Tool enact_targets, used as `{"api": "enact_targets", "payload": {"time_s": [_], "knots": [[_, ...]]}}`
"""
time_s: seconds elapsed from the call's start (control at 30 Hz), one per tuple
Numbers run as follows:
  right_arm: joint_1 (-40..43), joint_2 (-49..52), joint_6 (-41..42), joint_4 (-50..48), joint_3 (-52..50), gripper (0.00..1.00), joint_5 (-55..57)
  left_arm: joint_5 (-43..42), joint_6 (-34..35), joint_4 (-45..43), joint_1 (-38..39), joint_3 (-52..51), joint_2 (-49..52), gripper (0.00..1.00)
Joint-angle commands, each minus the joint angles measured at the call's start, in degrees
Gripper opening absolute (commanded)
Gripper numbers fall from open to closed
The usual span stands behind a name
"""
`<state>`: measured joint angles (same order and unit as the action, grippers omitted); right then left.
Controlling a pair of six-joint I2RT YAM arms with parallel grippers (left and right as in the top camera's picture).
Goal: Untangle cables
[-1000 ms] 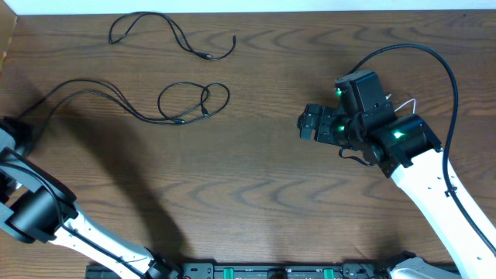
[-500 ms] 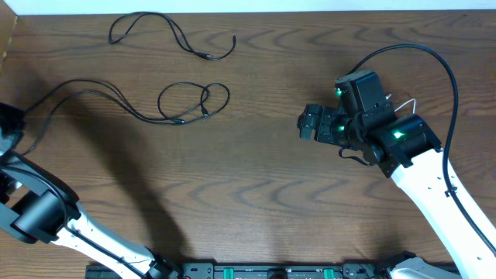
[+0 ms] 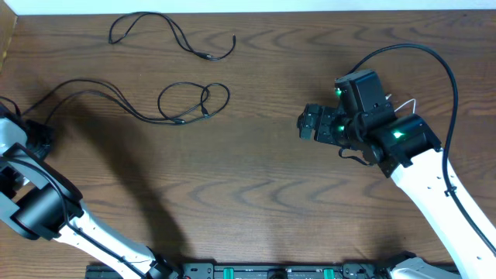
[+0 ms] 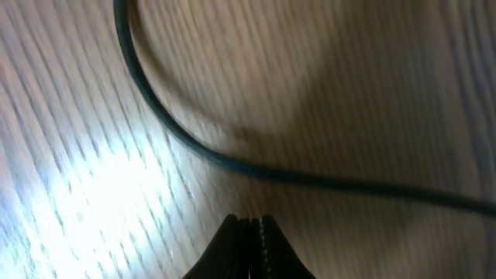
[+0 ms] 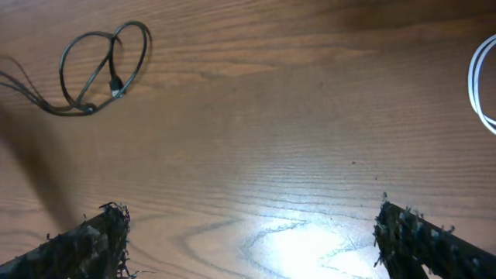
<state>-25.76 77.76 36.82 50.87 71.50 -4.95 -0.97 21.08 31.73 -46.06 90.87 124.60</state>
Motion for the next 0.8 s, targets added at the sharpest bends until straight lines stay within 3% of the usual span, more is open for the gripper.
{"api": "enact_targets", "payload": {"time_s": [0.0, 0.3, 0.53, 0.77], "knots": [[-0.2, 1.0, -0.5, 0.8, -0.1, 0.99, -0.2, 3.4, -1.1, -2.8, -0.7, -0.9, 0.1, 0.08], [-0.2, 1.0, -0.5, 1.5, -0.1, 0.99, -0.2, 3.4, -1.5, -6.7, -1.2, -0.9, 4.2, 0.08], [-0.2, 1.0, -0.5, 3.0, -0.1, 0.99, -0.2, 3.3, -7.6, -14.9, -1.2, -0.8, 4.4, 0.08], [-0.2, 1.0, -0.5, 5.2, -0.1, 0.99, -0.2, 2.5, -12.5, -15.9, 0.2, 4.4, 4.3, 0.08]]}}
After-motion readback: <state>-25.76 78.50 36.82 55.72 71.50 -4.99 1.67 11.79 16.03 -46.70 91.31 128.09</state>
